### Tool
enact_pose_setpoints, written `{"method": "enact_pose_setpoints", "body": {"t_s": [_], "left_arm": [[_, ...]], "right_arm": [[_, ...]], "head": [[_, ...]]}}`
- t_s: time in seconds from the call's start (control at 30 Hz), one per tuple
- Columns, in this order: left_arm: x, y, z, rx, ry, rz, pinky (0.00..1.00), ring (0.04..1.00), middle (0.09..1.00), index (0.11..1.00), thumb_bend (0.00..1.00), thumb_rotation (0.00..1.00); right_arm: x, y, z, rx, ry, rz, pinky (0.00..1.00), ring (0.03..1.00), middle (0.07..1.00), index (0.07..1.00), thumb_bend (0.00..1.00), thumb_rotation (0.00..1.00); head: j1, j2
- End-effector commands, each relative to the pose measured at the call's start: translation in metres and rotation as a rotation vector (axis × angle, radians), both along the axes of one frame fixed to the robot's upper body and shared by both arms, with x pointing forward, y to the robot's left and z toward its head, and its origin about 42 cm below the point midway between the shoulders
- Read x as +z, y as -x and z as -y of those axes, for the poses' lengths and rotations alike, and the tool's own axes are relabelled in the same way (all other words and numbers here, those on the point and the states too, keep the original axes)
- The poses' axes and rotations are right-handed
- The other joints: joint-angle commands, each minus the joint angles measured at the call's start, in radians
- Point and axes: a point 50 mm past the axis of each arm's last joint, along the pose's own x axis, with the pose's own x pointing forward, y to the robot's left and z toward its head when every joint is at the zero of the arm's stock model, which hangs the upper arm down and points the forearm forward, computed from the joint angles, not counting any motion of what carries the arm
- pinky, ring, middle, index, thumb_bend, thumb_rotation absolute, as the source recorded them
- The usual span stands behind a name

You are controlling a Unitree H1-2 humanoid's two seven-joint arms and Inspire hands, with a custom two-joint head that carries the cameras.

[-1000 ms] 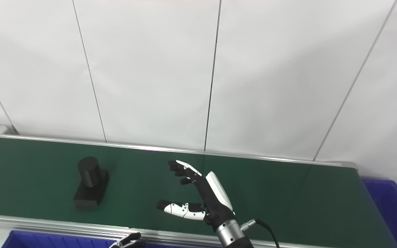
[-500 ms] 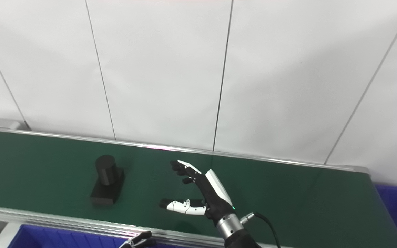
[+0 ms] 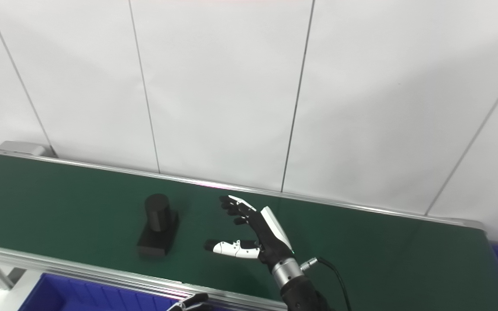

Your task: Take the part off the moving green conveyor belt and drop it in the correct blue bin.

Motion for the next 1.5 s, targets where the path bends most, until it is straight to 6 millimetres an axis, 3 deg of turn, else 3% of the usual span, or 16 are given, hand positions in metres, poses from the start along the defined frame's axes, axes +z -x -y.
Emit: {"method": "enact_pose_setpoints", "body": {"t_s": [0.0,0.73,1.47], "left_arm": [[0.009,-0.004,0.005,0.004,0.004,0.070,0.65,0.713,0.759,0.808,0.80,0.41],[0.009,0.000,0.011,0.002,0.010,0.068,0.64,0.712,0.757,0.796,0.84,0.43],[0.010,0.008,0.016,0.002,0.020,0.063,0.63,0.709,0.746,0.788,0.85,0.43]], "right_arm": [[0.027,-0.009,-0.019,0.042,-0.064,0.112,0.77,0.818,0.819,0.837,0.75,0.34],[0.004,-0.037,-0.067,0.052,-0.045,0.055,0.71,0.788,0.797,0.818,0.76,0.28],[-0.006,-0.062,-0.078,0.039,0.020,0.003,0.73,0.796,0.808,0.828,0.73,0.29]], "head": [[0.001,0.000],[0.019,-0.016],[0.024,-0.022]]}}
